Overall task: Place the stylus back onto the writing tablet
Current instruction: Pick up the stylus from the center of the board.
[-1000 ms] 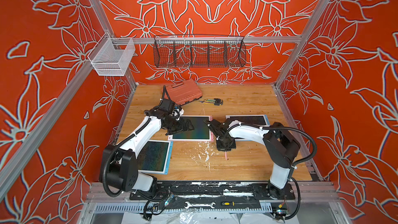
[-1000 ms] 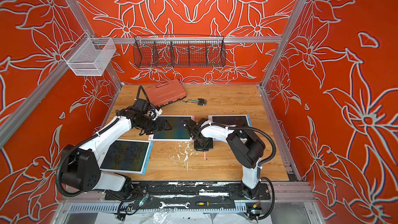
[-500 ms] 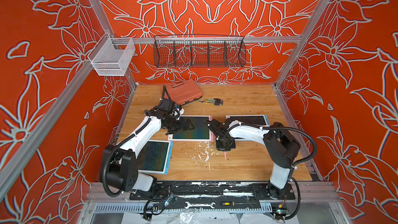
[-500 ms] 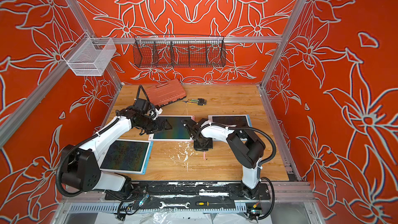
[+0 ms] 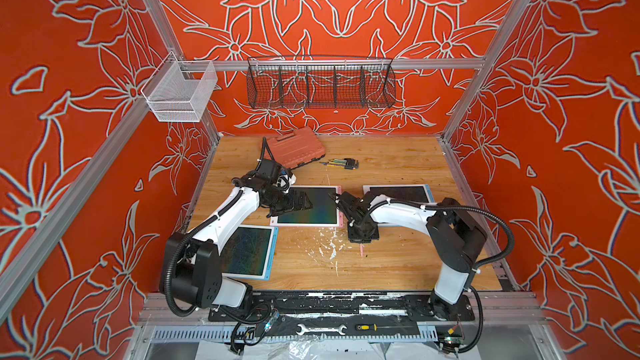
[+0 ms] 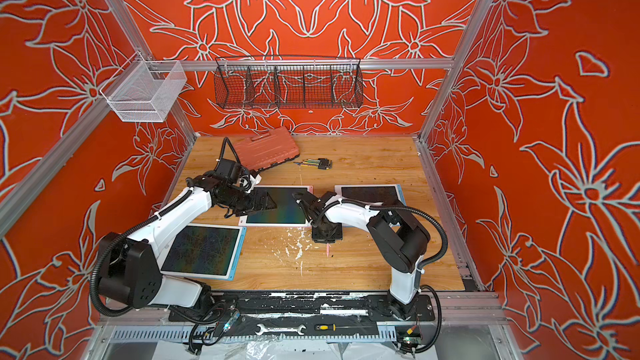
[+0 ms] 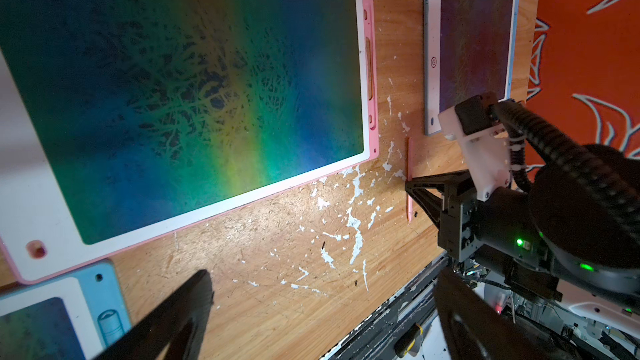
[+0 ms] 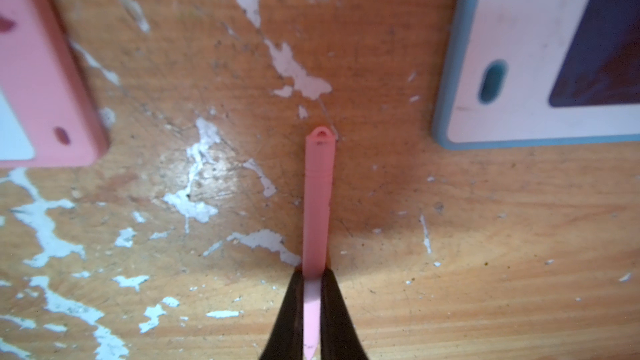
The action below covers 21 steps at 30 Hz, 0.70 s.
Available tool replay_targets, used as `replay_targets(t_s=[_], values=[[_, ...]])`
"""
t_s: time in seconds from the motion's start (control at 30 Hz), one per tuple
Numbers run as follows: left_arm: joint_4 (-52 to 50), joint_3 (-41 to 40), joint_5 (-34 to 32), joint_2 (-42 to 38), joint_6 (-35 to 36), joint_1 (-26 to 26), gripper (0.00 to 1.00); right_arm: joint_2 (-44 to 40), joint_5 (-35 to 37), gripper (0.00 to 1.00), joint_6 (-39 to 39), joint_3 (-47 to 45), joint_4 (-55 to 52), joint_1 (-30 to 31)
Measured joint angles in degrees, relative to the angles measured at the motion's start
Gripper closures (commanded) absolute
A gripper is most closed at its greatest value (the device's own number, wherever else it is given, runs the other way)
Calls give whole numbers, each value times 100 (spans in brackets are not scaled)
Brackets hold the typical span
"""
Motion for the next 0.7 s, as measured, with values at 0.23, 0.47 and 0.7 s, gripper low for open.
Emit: replay_targets(t_s=[0.23, 0.47, 0.7], values=[[2, -4, 0, 0, 0, -20, 3, -44, 2, 89, 26, -52, 57, 0], [2, -4, -2, -20, 0, -20, 3, -44, 4, 89, 39, -52, 57, 0], [7, -7, -2, -28, 0, -20, 2, -46, 4, 89, 114, -52, 61, 0]])
